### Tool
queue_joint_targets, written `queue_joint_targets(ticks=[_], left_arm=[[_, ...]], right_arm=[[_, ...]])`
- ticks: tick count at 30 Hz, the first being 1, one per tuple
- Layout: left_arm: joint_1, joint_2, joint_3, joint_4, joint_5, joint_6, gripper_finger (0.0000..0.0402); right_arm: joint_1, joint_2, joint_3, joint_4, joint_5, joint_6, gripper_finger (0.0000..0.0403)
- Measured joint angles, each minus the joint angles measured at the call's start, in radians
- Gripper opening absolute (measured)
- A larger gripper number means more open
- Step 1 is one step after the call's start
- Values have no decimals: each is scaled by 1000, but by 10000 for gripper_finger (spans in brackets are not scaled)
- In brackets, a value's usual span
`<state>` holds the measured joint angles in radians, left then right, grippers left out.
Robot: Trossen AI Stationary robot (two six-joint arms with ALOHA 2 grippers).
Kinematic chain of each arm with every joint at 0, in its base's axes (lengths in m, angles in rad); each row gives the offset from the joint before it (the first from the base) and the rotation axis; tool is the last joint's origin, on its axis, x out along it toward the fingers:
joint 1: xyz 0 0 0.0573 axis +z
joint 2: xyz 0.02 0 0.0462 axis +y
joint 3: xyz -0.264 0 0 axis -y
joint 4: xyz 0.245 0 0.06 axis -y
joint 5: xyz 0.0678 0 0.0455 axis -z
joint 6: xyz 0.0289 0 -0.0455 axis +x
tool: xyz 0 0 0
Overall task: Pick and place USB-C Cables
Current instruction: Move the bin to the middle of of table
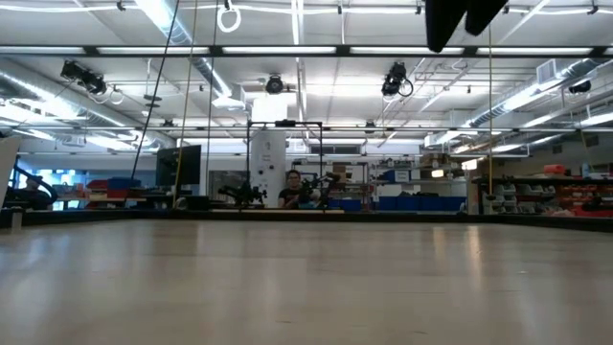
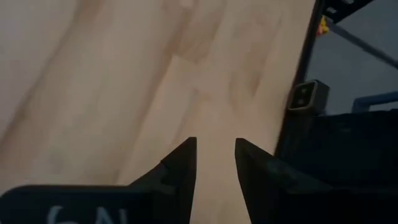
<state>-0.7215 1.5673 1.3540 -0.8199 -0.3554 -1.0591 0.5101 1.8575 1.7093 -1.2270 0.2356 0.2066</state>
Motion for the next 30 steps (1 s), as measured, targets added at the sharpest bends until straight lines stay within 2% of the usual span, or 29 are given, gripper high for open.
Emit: queue_joint_targets(ticks=[11, 16, 23, 28, 30], left_arm=[[193, 0, 0, 17, 23, 367, 117], [317, 0, 0, 26, 70, 558, 117], [465, 0, 0, 118, 75, 763, 117], [553, 0, 0, 142, 179, 890, 113], [584, 0, 0, 137, 200, 916, 98]], right_arm=[[-88, -187, 4, -44, -33, 100, 179], [-90, -255, -14, -64, 16, 123, 177], [-128, -313, -129, -47, 58, 115, 176], [-190, -339, -232, -8, 50, 107, 163], [-216, -341, -259, -3, 38, 109, 148]])
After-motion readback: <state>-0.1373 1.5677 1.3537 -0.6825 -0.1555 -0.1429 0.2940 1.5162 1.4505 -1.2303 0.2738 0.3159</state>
